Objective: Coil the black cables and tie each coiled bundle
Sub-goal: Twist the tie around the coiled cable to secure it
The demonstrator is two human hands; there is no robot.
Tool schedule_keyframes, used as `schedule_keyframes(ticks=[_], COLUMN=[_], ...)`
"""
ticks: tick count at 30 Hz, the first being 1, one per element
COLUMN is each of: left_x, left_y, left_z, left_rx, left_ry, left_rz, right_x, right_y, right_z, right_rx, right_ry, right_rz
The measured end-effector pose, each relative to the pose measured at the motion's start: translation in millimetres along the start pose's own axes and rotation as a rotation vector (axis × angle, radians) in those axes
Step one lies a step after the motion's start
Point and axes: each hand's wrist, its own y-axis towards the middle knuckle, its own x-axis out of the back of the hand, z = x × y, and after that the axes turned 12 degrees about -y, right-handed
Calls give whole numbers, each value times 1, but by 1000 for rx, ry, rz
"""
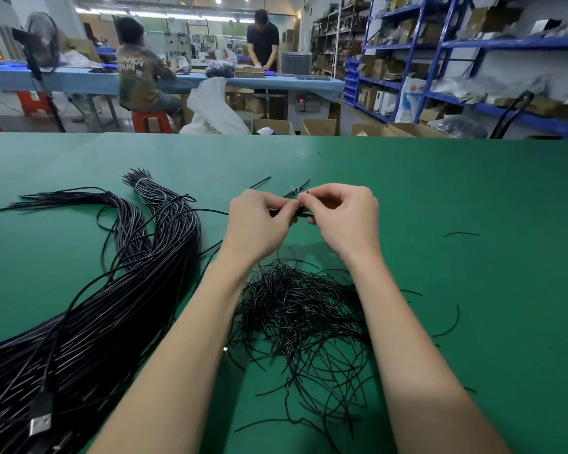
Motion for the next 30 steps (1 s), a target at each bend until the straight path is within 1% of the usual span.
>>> schedule_keyframes(ticks=[1, 6, 10, 12, 15, 17, 21, 23, 25, 28, 30], left_x=[0, 4, 11, 15, 22, 24, 19, 15, 11, 9, 8], left_y=[1, 5, 4, 4, 4, 4, 0, -2, -3, -2, 1], left_z=[1, 6, 5, 6, 9, 10, 7, 3, 1, 0, 1], left_rx=[50, 308, 520, 598, 635, 663, 783, 829, 833, 802, 745], left_ry=[-89, -497, -754, -867, -914, -958, -1104, -1194, -1237, -1211, -1150], left_rz=[-9, -41, -4, 60, 190, 254, 303, 267, 214, 102, 36], right_x=[0, -4, -1, 3, 9, 11, 20, 26, 29, 28, 26], right_y=[0, -5, -7, -7, -6, -7, -7, -5, -4, -4, -4], right_z=[0, -2, -2, -1, 0, -1, -2, 0, 2, 4, 3], right_rx=[13, 181, 280, 320, 369, 359, 312, 345, 385, 435, 458], right_ry=[27, 8, -6, -18, 9, 35, 113, 105, 70, -92, -225], right_rz=[3, 70, 103, 132, 146, 156, 225, 261, 267, 194, 142])
